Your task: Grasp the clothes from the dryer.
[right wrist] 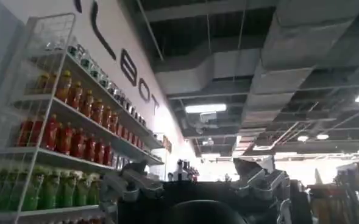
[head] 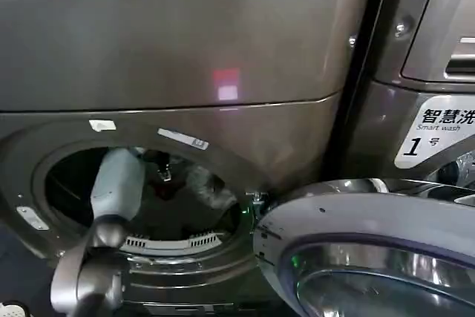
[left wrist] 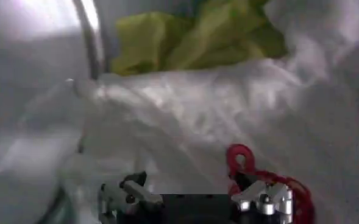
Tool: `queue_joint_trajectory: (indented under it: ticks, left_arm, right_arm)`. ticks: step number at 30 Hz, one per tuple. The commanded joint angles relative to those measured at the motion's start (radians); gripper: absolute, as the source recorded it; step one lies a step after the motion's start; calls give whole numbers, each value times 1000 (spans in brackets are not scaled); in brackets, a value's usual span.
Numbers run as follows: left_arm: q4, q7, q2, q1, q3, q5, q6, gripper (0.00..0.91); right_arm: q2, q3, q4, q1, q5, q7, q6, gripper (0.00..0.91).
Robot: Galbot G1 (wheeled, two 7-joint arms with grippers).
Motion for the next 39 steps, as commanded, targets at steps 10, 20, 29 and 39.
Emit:
queue_joint_trajectory:
  ticks: [10,20,29,39]
  left_arm:
    - [118,-16,-17,-16,-1,20,30,907]
    - [151,-29,-15,-14,0,117,68,907]
    - [191,-43,-11,-20,-2,92,64,907]
    - [205,-27,-7,-5,-2,54,40,0]
  right_arm:
    - [9,-22,1,10,-20,-2,12,907]
    - [12,-32,6,14,-22,-2,13,907]
    - [16,-31,12,10,-22,-2,14,907]
    - [17,-36,10,11,-22,-1,15,907]
